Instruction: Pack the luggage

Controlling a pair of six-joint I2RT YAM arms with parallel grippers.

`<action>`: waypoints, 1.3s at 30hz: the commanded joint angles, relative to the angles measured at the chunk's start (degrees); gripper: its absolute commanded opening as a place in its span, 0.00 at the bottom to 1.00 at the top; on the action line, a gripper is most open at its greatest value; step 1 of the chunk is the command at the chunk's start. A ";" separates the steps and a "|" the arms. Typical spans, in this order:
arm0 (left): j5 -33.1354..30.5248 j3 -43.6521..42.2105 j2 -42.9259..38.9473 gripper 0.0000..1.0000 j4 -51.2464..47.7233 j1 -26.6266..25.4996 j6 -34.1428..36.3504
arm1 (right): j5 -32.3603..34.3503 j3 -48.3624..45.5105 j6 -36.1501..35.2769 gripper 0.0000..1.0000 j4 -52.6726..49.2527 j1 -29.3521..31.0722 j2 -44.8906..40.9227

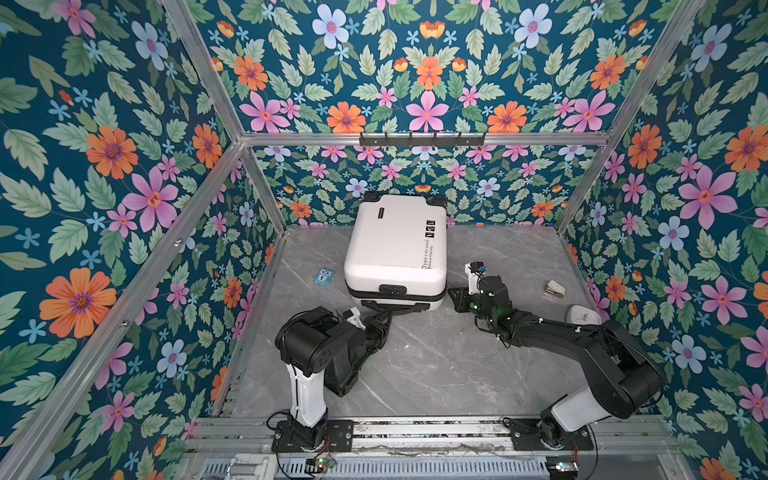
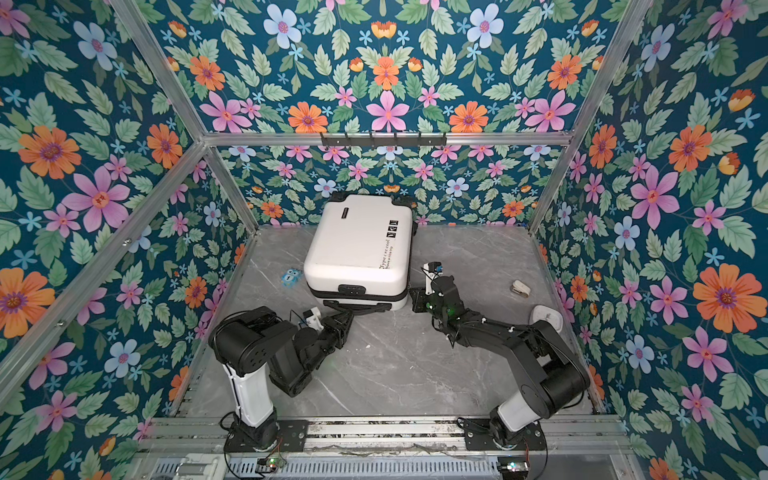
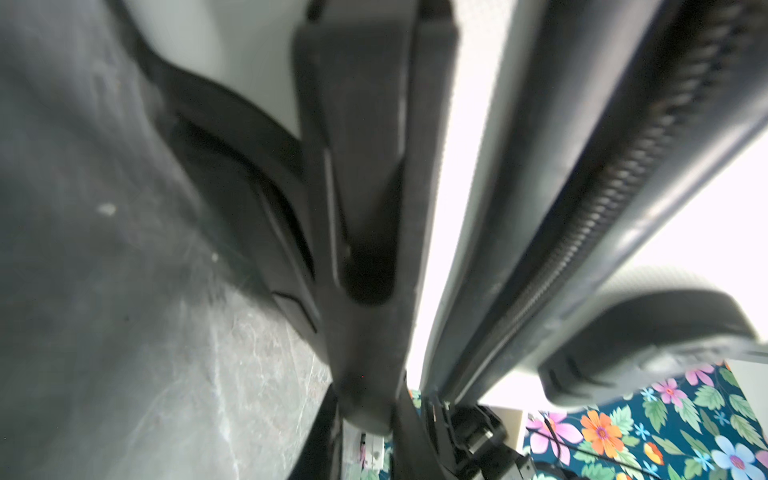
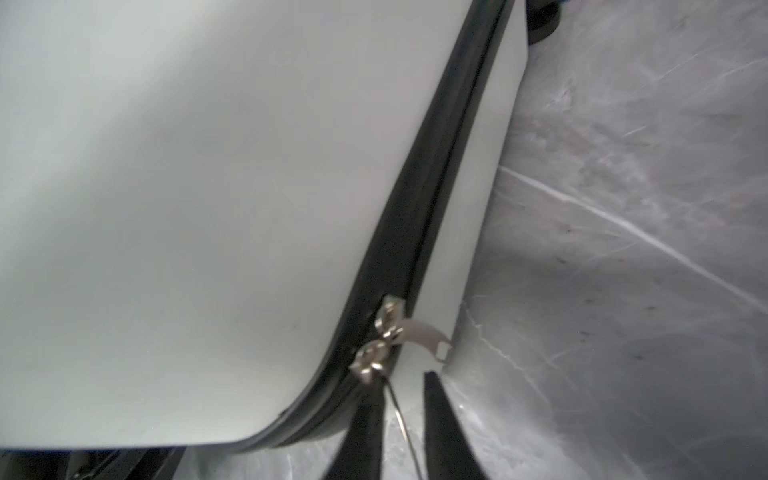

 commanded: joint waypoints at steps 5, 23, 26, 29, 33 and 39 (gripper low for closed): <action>-3.77 1.78 -20.84 0.69 -31.38 -6.11 11.20 | 7.16 -4.12 -6.70 0.75 -9.16 -0.05 -12.80; -42.43 50.53 -48.81 1.00 -96.36 -8.96 76.47 | 24.63 -2.97 -15.94 0.99 -16.57 -10.30 -35.77; -41.18 50.63 -47.53 1.00 -85.04 -8.63 93.27 | 19.19 -0.92 -10.67 0.99 -20.40 -19.94 -32.67; -45.26 43.46 -43.63 1.00 -70.82 0.05 101.44 | 18.71 -2.02 -8.79 0.99 -18.66 -27.35 -27.95; -38.17 26.57 -43.03 0.99 -63.24 17.82 89.92 | 25.56 -8.71 -15.00 0.99 -10.71 -28.17 -23.95; -34.12 7.70 -31.27 0.99 -41.29 25.11 88.28 | 24.33 -21.35 -17.74 0.99 5.56 -28.21 -21.29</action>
